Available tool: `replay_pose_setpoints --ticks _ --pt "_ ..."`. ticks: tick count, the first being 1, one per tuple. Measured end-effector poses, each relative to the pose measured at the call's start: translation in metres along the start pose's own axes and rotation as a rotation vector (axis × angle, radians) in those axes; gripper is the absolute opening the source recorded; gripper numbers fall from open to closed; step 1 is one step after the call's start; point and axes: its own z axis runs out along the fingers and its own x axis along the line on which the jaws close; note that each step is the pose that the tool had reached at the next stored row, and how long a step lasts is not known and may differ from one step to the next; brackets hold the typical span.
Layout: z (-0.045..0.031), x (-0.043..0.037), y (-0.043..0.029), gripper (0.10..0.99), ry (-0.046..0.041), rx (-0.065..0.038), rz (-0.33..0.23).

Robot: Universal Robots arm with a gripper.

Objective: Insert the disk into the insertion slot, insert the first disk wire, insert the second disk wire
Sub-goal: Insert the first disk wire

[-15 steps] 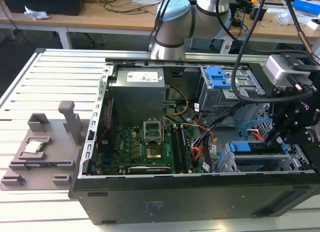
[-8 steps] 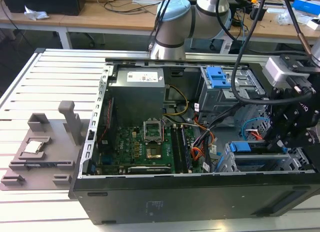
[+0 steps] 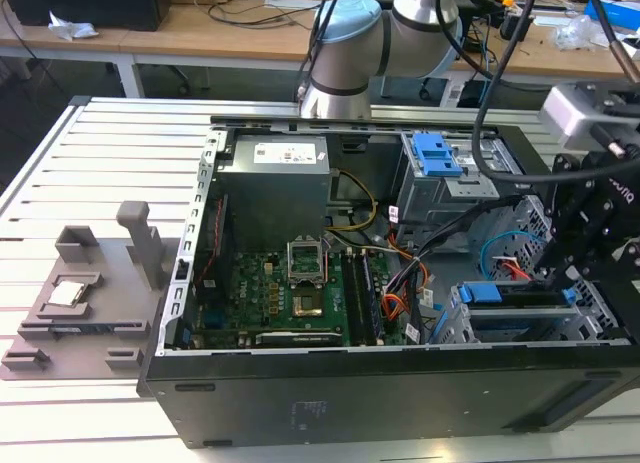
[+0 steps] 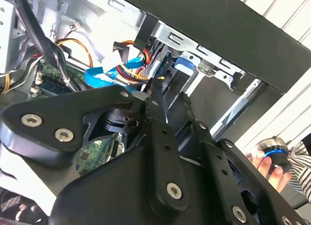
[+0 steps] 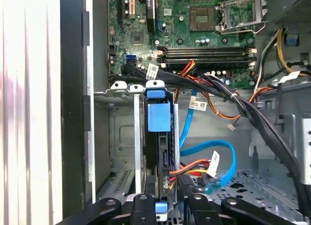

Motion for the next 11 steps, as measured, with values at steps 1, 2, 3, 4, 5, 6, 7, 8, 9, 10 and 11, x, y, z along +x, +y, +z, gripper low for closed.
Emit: replay_pose_setpoints --ticks 1,2,3,4,5,6,7,8,9,10,11 --pt "-0.0018 -0.0022 0.0001 0.318 0.0002 0.0 0.0" --pt "-0.0023 -0.0047 0.0002 0.235 0.0002 0.0 0.0" --pt "-0.0023 -0.0056 0.0002 0.173 0.0001 0.0 0.0" --pt "-0.0023 -0.006 0.0002 0.173 0.0002 0.0 0.0" --pt "-0.0024 -0.0064 0.0002 0.114 0.0002 0.0 0.0" --pt "-0.0023 -0.0065 0.001 0.106 -0.0016 0.0 0.0" --pt "-0.0023 -0.0065 0.0028 0.106 -0.0041 0.0 0.0" --pt "-0.0023 -0.0065 0.0039 0.106 -0.0046 0.0 0.0" --pt "-0.002 -0.0064 0.006 0.106 -0.0052 0.0 0.0" --pt "-0.0019 -0.0063 0.0116 0.106 -0.0053 0.0 0.0" --pt "-0.0017 -0.0061 0.0156 0.106 -0.0055 0.0 0.0"
